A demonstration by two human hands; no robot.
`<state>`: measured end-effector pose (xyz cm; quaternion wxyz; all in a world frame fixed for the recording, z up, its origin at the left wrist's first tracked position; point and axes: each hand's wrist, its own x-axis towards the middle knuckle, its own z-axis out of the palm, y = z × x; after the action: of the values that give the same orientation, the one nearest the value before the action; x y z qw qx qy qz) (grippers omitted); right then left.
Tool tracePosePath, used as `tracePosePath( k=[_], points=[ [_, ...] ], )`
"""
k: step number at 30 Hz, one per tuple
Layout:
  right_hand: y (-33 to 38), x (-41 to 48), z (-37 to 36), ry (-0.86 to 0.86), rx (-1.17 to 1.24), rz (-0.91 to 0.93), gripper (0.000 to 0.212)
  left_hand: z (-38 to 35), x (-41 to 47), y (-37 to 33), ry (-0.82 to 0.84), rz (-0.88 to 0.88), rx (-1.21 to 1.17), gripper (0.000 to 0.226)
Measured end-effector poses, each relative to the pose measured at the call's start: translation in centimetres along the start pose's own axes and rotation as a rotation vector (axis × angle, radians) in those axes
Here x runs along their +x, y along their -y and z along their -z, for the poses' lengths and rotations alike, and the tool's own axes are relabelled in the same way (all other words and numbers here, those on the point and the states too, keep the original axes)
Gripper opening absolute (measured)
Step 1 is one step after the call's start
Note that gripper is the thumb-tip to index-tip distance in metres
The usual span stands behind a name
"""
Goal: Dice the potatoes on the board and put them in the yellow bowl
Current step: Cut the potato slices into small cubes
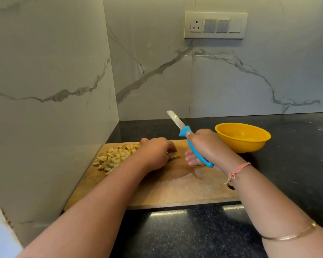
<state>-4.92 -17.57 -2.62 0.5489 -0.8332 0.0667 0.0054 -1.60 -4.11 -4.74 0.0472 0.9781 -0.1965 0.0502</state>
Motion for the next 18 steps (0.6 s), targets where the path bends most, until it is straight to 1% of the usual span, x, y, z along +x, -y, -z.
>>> tracePosePath(
  k=[5, 9, 11, 13, 18],
  points=[
    [-0.2, 0.2, -1.0, 0.035, -0.016, 0.015, 0.038, 0.0, -0.2, -0.4, -0.011, 0.089, -0.041, 0.036],
    [-0.3, 0.7, -1.7, 0.047, 0.021, 0.000, 0.040, 0.2, -0.5, -0.1, 0.015, 0.123, -0.180, 0.051],
    [-0.6, 1.0, -1.9, 0.062, 0.056, -0.042, 0.043, 0.5, -0.6, 0.1, 0.009, 0.148, -0.238, 0.055],
    [-0.8, 1.1, -2.0, 0.073, 0.086, -0.088, 0.046, 0.7, -0.7, 0.0, -0.003, 0.169, -0.273, 0.053],
    [-0.8, 1.4, -2.0, 0.081, 0.097, -0.088, 0.046, 0.7, -0.8, -0.3, -0.047, 0.186, -0.318, 0.046]
  ],
)
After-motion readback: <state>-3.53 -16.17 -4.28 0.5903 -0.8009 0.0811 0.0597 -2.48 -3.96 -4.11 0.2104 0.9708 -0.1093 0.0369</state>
